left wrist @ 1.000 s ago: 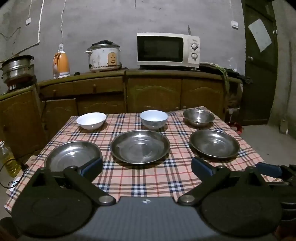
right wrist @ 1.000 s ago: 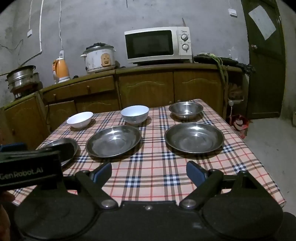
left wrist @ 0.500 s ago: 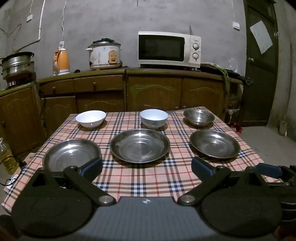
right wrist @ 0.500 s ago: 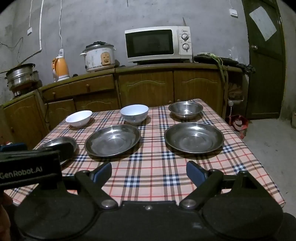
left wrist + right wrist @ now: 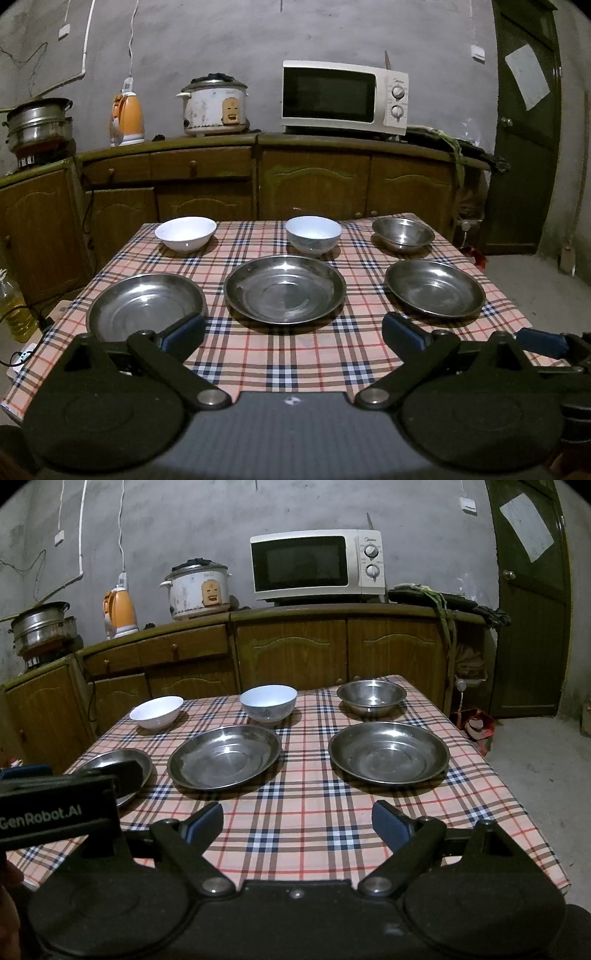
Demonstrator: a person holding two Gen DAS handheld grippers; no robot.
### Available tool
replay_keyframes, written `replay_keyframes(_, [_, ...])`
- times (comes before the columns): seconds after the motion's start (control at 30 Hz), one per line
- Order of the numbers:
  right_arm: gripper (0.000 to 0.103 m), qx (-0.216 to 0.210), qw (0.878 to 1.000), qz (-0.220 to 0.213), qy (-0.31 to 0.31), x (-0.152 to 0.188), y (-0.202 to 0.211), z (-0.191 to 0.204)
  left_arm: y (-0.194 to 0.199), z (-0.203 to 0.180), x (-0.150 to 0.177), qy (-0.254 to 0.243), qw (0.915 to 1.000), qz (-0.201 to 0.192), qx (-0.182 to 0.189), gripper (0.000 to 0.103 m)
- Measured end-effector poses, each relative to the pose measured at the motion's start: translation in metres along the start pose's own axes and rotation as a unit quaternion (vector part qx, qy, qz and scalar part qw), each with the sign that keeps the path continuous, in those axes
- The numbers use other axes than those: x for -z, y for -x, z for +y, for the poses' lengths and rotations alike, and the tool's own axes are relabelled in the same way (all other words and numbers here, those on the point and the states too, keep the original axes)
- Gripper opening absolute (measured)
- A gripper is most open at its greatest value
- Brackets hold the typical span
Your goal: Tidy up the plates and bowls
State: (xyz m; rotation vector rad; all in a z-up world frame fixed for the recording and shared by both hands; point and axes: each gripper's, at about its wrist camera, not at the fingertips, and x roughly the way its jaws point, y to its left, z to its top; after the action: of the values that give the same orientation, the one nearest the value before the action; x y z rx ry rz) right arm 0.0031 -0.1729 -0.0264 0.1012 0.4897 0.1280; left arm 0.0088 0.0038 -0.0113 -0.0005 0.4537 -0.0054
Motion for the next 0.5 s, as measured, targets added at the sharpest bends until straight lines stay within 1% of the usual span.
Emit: replay_keyframes(0.5, [0.103,0.002,1.0,0.005,0.002,0.0033,-0.0064,0.0019,-0.0054,0.0081,0.0018,0.004,1.0,0.003,-0.001,0.103])
